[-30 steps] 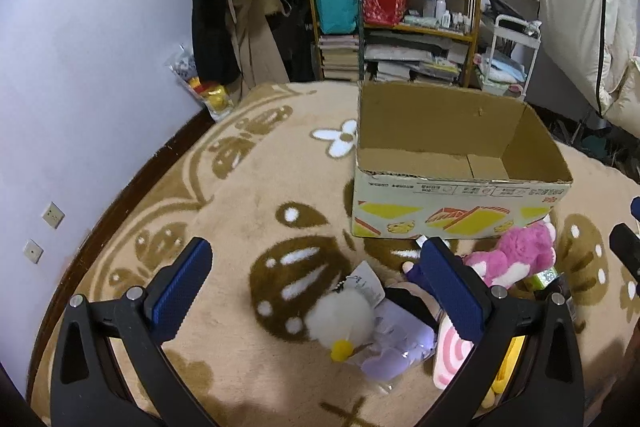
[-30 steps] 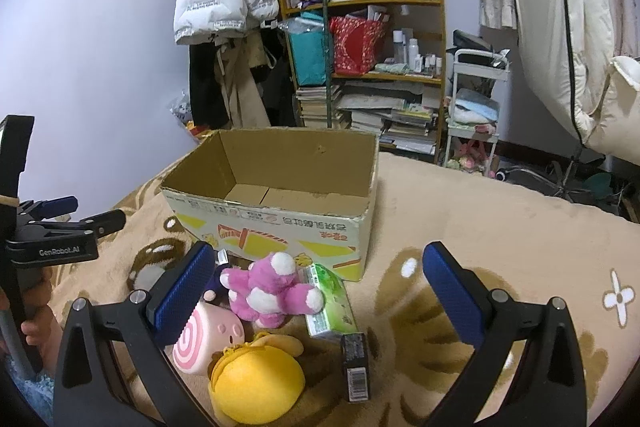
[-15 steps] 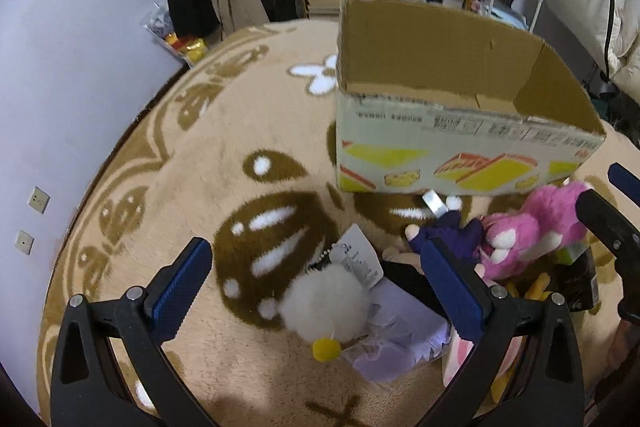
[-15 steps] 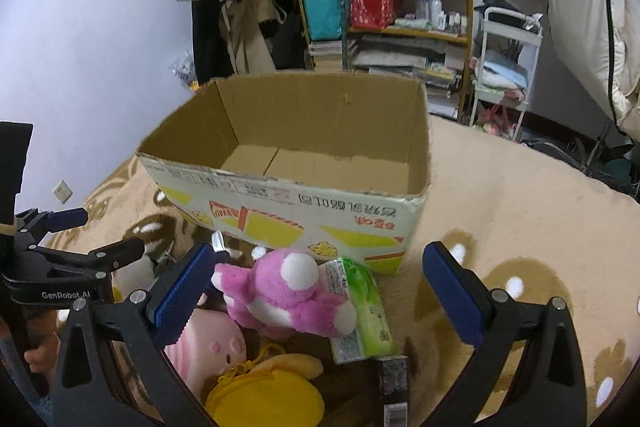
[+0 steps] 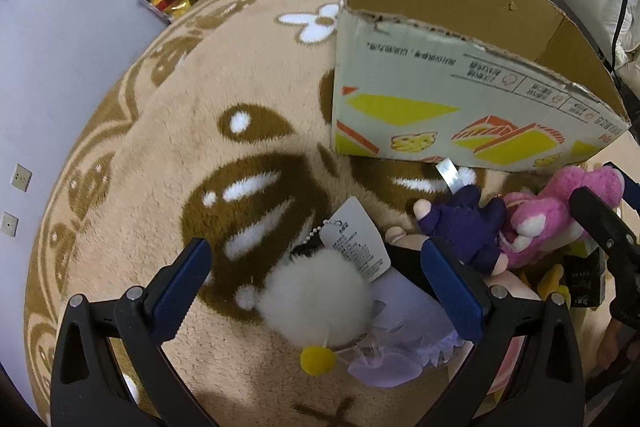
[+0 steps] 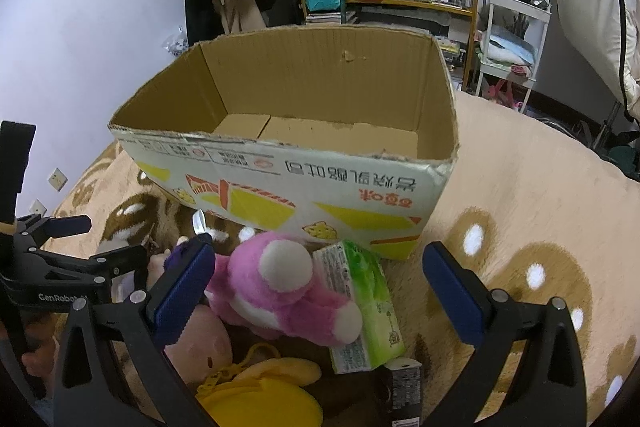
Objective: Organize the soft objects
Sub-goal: 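Grasp the white fluffy chick with the left gripper while the right gripper grasps the pink bear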
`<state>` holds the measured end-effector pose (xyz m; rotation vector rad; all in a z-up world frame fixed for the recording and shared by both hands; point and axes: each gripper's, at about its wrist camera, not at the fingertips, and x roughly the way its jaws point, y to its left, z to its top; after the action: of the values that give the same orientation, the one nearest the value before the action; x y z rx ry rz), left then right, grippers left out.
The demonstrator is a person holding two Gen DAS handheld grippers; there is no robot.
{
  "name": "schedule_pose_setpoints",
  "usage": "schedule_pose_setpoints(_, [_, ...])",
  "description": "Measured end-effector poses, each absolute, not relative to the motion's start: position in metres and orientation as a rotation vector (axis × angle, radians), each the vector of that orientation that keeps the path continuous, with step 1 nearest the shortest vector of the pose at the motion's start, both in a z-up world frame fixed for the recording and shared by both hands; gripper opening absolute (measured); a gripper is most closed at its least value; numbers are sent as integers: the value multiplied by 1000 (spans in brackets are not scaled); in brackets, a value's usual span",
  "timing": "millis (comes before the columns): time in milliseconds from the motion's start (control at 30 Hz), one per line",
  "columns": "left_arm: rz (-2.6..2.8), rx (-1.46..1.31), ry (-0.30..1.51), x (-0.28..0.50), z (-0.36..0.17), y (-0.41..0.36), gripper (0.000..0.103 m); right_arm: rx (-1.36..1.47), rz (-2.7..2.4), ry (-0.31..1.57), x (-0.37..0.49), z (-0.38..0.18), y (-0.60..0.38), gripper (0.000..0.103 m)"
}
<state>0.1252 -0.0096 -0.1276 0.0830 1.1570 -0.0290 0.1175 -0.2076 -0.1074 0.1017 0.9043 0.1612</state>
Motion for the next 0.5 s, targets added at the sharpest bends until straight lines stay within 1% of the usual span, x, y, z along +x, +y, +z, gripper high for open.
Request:
schedule_pose_setpoints(367, [-79, -27, 1212, 125, -132, 0, 102, 74, 202, 894, 113, -107, -201, 103])
schedule_pose_setpoints(433, [-78, -47, 1218, 124, -132, 3, 97, 58, 216, 884, 111, -106, -197, 102])
schedule_pose_setpoints(467, [-76, -67, 1221, 123, -132, 6, 96, 54, 227, 882, 110, -105, -195, 99])
schedule_pose_setpoints(500, [-69, -76, 1222, 123, -131, 8, 95, 53, 236, 886, 110, -105, -194, 98])
